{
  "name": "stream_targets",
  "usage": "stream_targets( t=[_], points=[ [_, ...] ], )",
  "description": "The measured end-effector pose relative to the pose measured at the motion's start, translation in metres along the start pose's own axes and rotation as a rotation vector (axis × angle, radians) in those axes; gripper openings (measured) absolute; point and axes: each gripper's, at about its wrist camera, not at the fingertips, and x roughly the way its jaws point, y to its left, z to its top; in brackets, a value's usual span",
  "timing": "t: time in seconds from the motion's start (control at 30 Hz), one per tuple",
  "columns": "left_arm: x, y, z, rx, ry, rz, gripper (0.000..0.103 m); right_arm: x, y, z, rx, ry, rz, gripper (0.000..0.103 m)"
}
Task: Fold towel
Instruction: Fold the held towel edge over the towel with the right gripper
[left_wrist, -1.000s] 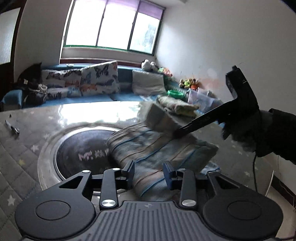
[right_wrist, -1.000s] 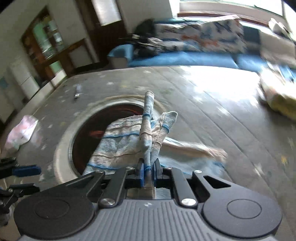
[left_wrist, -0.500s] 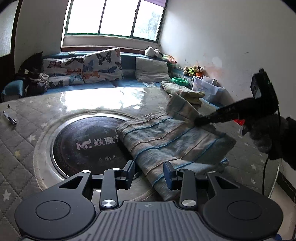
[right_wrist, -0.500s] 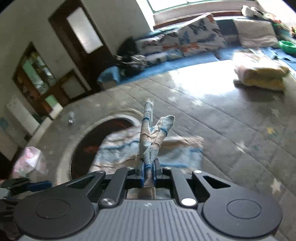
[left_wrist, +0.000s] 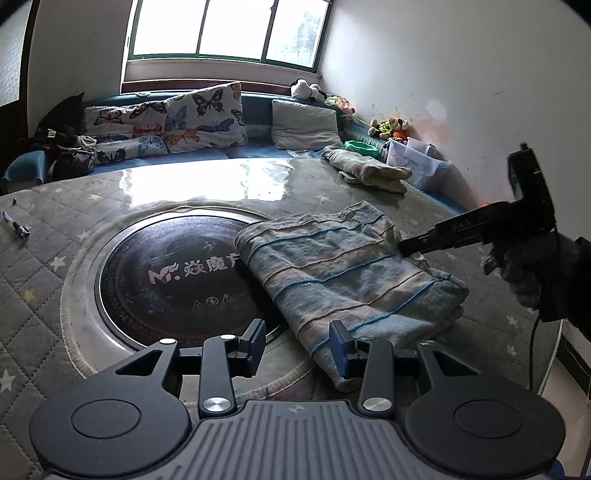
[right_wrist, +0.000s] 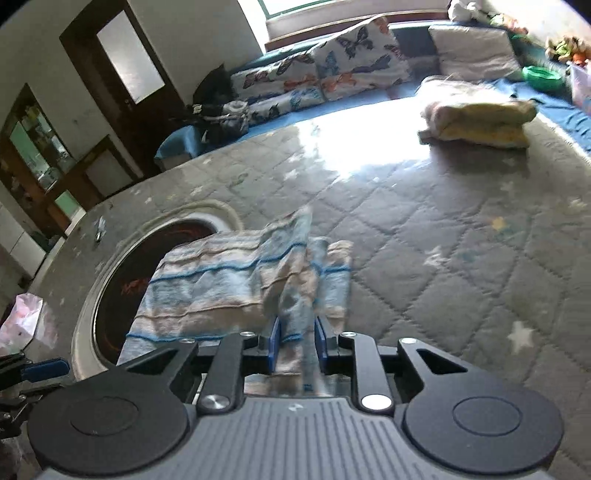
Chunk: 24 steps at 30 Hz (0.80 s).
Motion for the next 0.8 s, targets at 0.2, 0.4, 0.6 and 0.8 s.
stream_targets(
  t=[0.2, 0.4, 0.6, 0.8],
  points=[
    [0.006, -0.005, 0.005, 0.012, 0.005, -0.014, 0.041, -0.031, 0.014, -0.005, -0.081, -0.108, -0.002, 0.020],
    [0.011, -0.028, 0.002, 0.133, -0.002, -0.078, 0.049, -0.045, 0.016, -0.029, -0.074, -0.090, -0.002, 0.021],
    [0.022, -0.045, -0.016, 0.268, 0.025, -0.045, 0.050, -0.061, 0.001, -0.060, 0.021, -0.082, 0.031, 0.021],
    [0.025, -0.058, -0.030, 0.397, 0.006, -0.009, 0.050, -0.061, 0.009, -0.077, 0.030, -0.062, 0.054, 0.017]
  ],
)
